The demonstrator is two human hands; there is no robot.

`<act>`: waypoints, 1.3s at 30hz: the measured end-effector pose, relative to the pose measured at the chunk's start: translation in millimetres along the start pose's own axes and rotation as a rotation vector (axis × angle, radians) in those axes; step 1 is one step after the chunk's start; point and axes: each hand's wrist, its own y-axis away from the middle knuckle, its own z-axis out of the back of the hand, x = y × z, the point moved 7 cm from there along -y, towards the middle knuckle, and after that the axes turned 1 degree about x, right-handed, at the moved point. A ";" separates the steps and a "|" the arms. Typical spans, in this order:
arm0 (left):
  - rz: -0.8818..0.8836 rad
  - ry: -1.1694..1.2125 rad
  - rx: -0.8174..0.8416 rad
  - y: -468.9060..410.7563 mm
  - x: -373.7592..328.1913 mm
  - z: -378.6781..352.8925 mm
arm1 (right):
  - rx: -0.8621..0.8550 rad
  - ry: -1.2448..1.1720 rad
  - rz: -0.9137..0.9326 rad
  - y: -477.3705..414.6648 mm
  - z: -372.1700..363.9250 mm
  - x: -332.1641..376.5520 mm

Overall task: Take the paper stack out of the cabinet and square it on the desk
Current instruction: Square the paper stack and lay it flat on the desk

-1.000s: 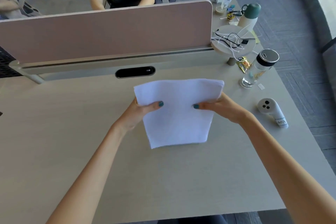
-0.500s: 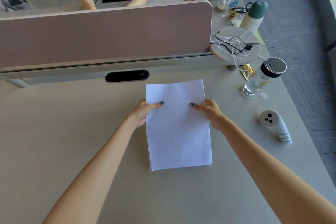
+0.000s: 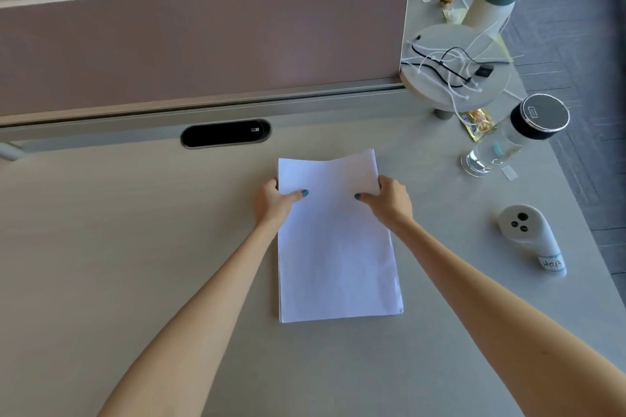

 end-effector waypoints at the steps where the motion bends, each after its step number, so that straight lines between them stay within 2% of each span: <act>1: -0.013 -0.015 -0.006 -2.6 -0.3 -0.3 | -0.005 0.003 0.001 -1.9 -0.8 0.5; 6: -0.044 -0.204 -0.075 -8.0 -1.4 2.8 | -0.015 0.052 -0.005 -9.2 -6.6 -0.8; 9: -0.068 -0.258 -0.143 -6.2 -3.5 8.5 | -0.049 -0.005 0.008 -5.8 -6.4 -2.0; 17: -0.034 0.046 -0.133 33.1 24.0 24.7 | -0.079 -0.160 0.094 39.1 -7.5 -14.1; 23: -0.042 0.263 -0.073 77.4 65.3 25.2 | -0.048 -0.164 0.108 93.5 -19.4 -39.1; 31: -0.034 0.337 -0.003 123.4 88.0 22.6 | -0.072 -0.166 0.075 140.3 -31.0 -63.9; 39: -0.002 0.366 0.117 137.7 92.6 12.6 | -0.017 -0.156 0.088 150.8 -45.9 -67.4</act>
